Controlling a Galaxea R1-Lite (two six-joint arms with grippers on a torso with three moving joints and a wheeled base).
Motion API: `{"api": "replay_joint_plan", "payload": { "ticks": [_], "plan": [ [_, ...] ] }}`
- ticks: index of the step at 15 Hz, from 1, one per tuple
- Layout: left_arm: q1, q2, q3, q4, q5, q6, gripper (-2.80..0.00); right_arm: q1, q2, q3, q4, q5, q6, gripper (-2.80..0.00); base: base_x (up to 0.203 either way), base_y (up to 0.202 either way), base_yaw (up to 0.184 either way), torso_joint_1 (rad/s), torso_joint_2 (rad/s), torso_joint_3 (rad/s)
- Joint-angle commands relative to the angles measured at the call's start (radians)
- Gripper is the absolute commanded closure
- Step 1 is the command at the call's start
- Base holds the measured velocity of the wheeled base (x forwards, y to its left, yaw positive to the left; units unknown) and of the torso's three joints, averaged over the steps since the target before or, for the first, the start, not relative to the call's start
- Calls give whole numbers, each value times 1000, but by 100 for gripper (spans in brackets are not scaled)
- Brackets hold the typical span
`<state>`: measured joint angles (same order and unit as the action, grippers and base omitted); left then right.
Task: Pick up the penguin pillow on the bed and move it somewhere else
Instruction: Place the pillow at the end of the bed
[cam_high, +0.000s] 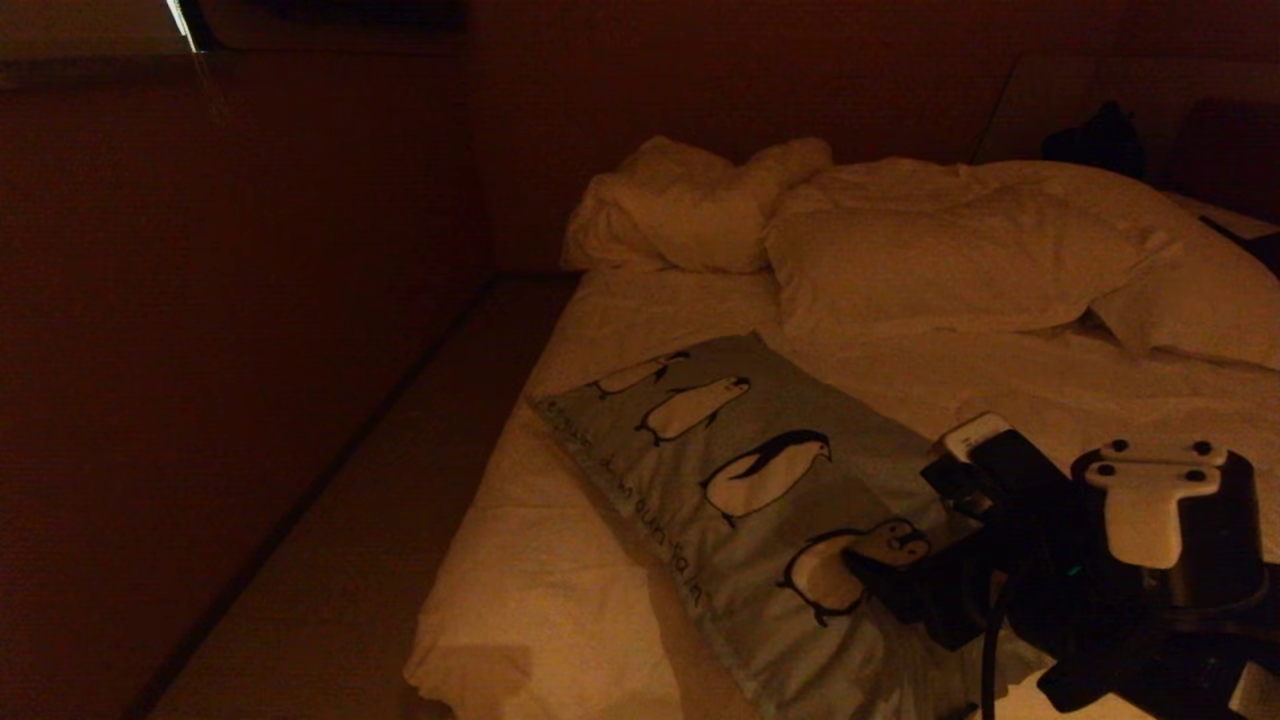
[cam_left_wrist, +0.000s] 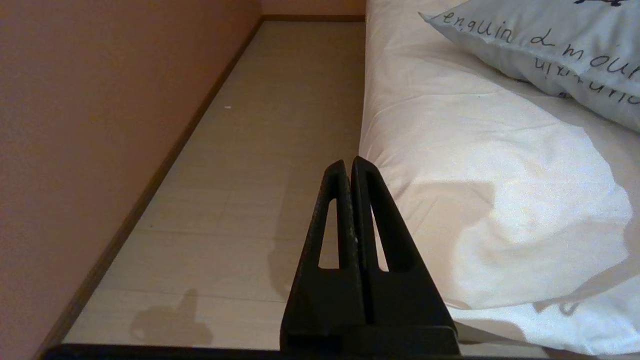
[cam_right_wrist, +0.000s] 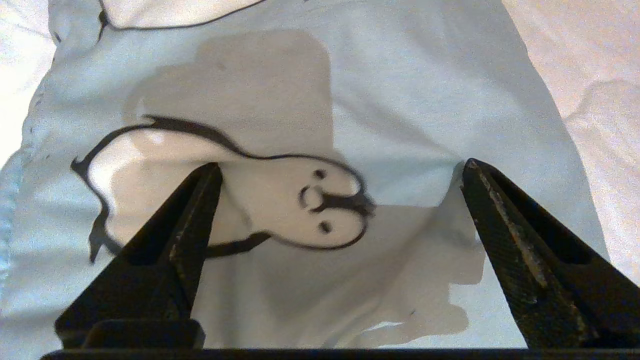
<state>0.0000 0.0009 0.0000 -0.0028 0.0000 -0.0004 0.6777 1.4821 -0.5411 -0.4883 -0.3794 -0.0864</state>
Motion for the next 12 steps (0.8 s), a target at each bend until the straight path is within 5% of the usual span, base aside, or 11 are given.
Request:
{"api": "replay_joint_plan", "payload": {
  "ticks": [1,7,12],
  "plan": [
    [1,1,3,0,0,-1,0,0,-3,0,-5,-1,0,-280,0,0,0,0,0,0],
    [1,1,3,0,0,0,0,0,-104,-97,2,0,-2,-280,0,0,0,0,0,0],
    [0,1,3,0,0,0,0,-1,-112,-335,3,-10,0,-280,0,0,0,0,0,0]
  ]
}}
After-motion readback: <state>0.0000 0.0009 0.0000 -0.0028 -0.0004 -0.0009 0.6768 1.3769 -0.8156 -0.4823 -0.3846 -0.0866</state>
